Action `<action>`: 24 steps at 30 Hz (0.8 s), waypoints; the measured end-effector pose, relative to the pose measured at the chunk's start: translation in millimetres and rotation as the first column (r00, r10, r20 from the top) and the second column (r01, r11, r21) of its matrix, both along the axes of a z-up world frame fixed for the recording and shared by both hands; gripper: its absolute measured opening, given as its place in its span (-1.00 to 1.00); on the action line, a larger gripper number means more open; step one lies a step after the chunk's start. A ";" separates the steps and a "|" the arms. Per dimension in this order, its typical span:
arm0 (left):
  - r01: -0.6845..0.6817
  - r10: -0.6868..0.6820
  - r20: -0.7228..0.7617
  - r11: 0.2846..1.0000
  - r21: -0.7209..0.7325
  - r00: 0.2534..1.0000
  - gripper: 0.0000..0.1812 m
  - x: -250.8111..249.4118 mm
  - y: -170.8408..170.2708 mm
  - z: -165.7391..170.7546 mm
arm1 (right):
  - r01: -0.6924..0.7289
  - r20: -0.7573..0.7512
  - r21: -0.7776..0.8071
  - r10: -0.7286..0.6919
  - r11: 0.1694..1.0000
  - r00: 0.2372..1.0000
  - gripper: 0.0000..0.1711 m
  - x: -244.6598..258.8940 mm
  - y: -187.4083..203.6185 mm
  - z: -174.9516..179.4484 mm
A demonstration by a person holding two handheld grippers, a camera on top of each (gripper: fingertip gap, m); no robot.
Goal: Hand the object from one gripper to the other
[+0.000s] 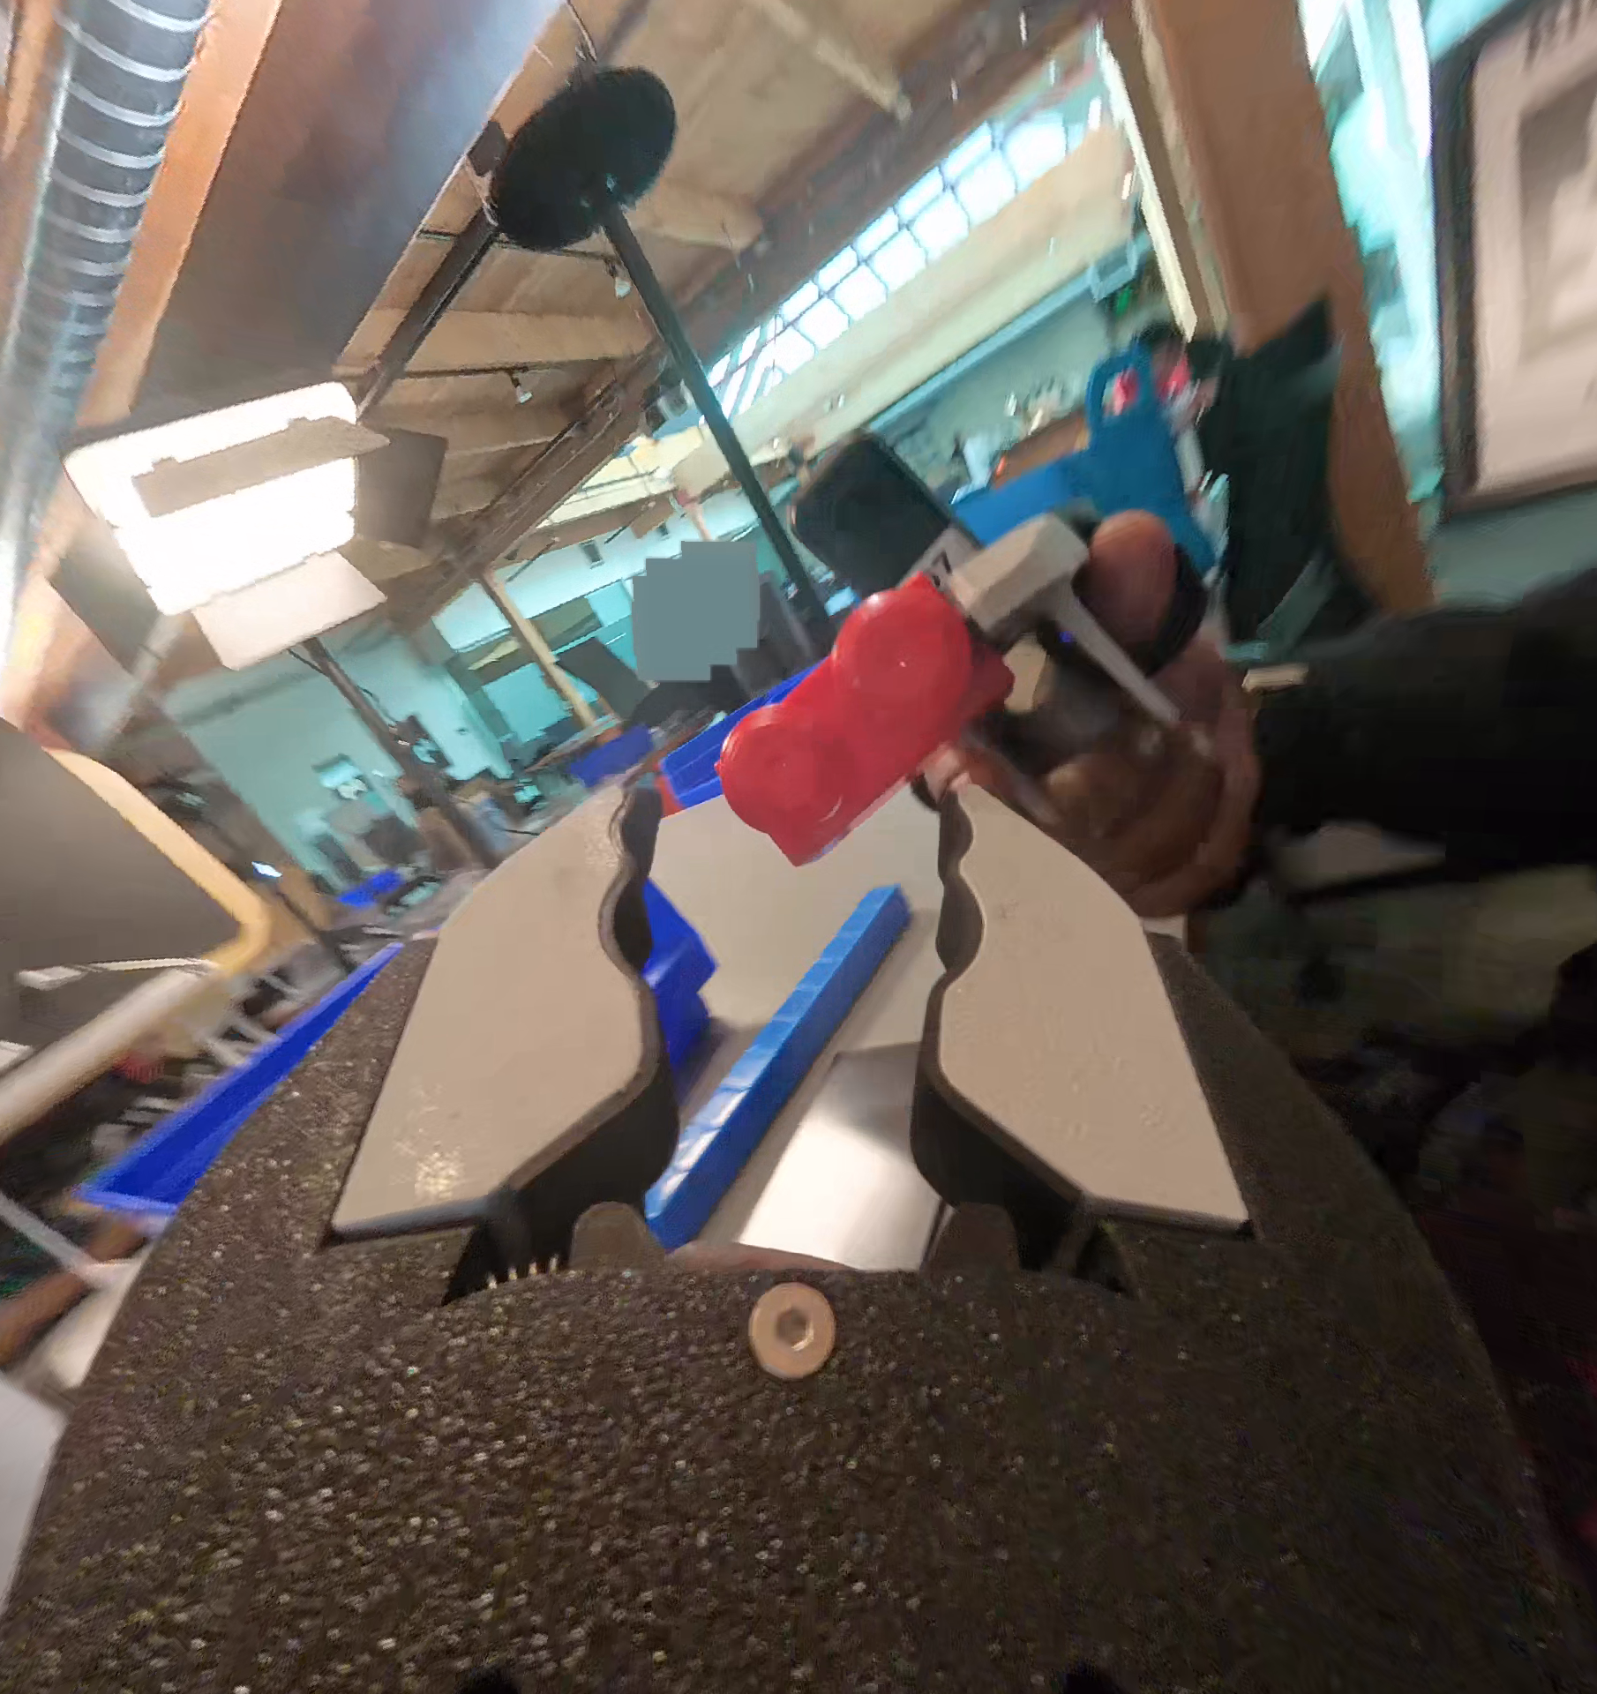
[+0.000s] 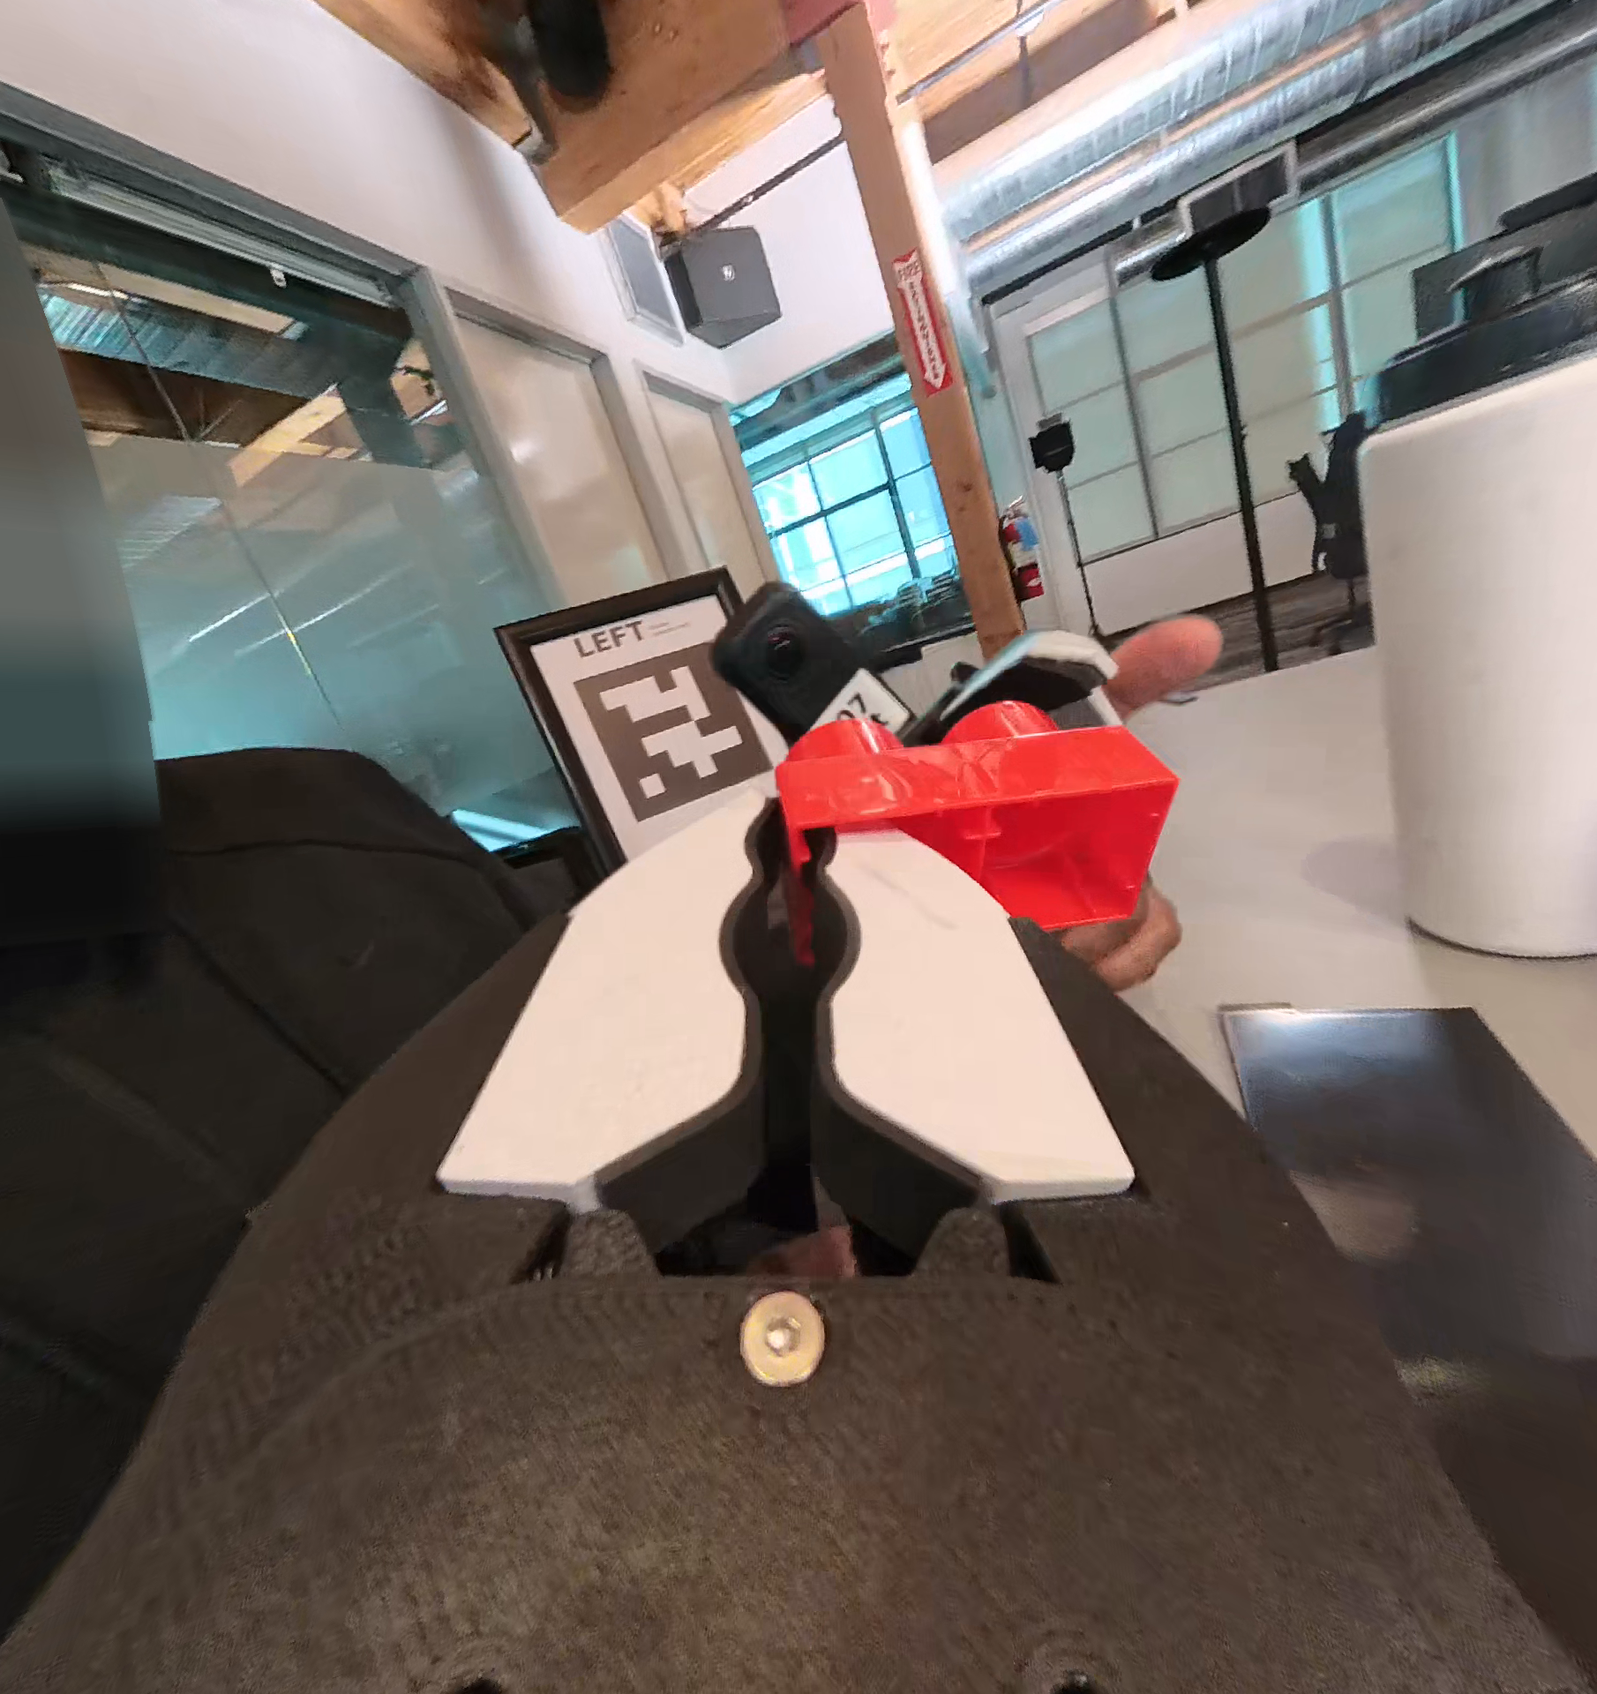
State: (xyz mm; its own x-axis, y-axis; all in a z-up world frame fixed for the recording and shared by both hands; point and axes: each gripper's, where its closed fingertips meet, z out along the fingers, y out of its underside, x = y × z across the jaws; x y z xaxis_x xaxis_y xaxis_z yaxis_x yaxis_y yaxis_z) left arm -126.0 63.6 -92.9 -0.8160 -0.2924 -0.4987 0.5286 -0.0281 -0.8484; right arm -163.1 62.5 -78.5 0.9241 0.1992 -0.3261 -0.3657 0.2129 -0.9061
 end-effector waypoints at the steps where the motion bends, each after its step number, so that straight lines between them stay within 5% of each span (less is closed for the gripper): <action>1: -0.052 0.048 0.084 0.998 0.036 0.995 -0.30 0.5 0.2 -1.7 | -0.011 -0.001 -0.012 0.011 1.000 1.000 -0.95 -2.0 2.0 -1.5; 4: -0.185 0.169 0.273 0.982 0.033 0.947 -0.29 3.4 4.0 5.5 | -0.045 -0.004 -0.055 0.045 0.997 0.999 -0.95 -7.7 7.8 -8.0; 13: -0.284 0.131 0.507 0.929 0.237 0.852 -0.33 -4.8 -9.0 -23.2 | -0.104 -0.033 -0.148 0.100 0.983 0.994 -0.95 -13.2 12.4 -23.6; 21: -0.360 0.228 0.489 0.912 0.195 0.842 -0.56 13.3 -10.3 -24.5 | 0.003 0.013 -0.189 -0.001 0.982 1.000 -0.93 -0.1 10.5 -27.1; 24: -0.428 0.330 0.445 0.893 0.138 0.832 -0.58 29.8 -4.6 -20.2 | 0.160 0.065 -0.178 -0.151 0.971 0.986 -0.70 20.0 4.4 -20.8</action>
